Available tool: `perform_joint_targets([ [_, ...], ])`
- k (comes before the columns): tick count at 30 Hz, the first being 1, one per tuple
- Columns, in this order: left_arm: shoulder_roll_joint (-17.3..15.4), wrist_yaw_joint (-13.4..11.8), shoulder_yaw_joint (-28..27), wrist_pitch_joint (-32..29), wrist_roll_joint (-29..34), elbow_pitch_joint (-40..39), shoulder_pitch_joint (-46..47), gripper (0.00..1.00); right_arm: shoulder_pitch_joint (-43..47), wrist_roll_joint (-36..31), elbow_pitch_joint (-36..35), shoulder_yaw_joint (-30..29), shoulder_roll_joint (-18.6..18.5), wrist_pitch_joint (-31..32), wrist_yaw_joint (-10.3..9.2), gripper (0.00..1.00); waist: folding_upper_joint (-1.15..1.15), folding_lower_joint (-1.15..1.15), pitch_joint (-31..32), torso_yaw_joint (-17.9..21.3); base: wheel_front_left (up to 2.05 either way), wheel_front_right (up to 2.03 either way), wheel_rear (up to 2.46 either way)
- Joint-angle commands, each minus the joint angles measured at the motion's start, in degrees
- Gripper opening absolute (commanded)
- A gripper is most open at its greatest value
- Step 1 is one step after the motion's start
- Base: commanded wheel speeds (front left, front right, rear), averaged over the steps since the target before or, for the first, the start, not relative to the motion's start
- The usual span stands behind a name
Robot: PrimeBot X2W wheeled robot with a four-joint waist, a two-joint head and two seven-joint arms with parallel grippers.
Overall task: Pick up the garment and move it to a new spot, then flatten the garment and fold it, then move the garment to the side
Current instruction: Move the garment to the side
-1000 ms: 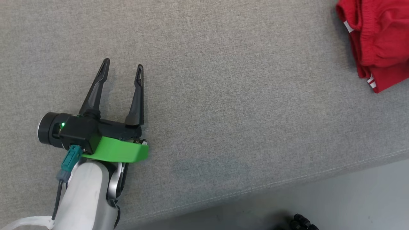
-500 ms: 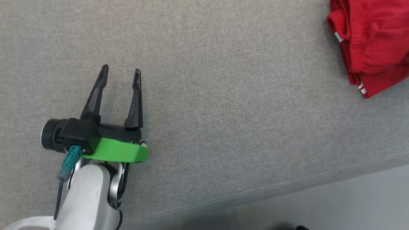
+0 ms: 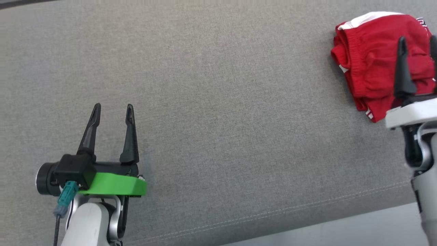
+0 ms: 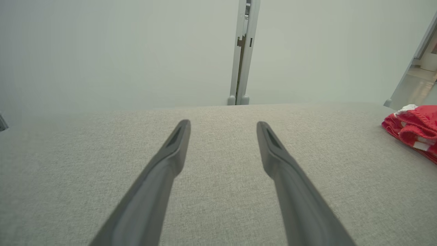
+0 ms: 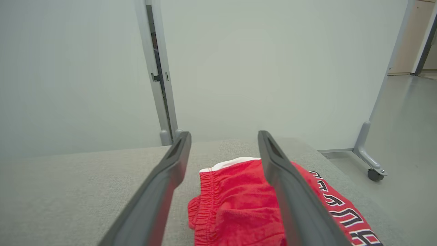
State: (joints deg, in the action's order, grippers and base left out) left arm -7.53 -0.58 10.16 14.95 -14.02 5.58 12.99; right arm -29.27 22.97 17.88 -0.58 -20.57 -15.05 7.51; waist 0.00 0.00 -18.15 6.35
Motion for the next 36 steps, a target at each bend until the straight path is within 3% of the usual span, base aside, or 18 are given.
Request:
perform_joint_targets([
  [1, -0.42, -0.46, -0.31, 0.24, -0.20, -0.22, -1.05, 1.00, 1.71, -1.00, -1.75, 0.05, 1.32, -0.12, -0.05, 1.00, 0.00, 0.00, 3.85, -1.79, 0.00, 0.00, 0.00],
  [11, -1.10, -1.43, -1.08, 0.26, -0.18, -0.53, -6.51, 1.00, 16.03, -8.42, -15.02, 3.06, 12.09, 2.04, -0.06, 1.00, 0.00, 0.00, 10.53, -5.32, 0.00, 0.00, 0.00],
  [14, -0.93, -1.55, -0.70, 0.26, -0.19, -0.21, -8.03, 1.00, 19.49, -9.29, -16.67, 3.51, 13.57, 2.99, -0.05, 1.00, 0.00, 0.00, 12.25, -6.24, 0.00, 0.00, 0.00],
  [25, -1.35, -2.40, -0.62, 0.27, -0.39, 1.31, -12.05, 1.00, 29.34, -11.80, -17.66, 1.96, 16.14, 4.96, -0.05, 1.00, 0.00, 0.00, 17.35, -7.24, 0.00, 0.00, 0.00],
  [36, -1.96, -2.95, -0.38, 0.11, -0.20, 2.19, -12.22, 1.00, 31.37, -13.37, -18.63, 1.08, 17.09, 6.32, -0.05, 1.00, 0.00, 0.00, 17.61, -7.06, 0.00, 0.00, 0.00],
])
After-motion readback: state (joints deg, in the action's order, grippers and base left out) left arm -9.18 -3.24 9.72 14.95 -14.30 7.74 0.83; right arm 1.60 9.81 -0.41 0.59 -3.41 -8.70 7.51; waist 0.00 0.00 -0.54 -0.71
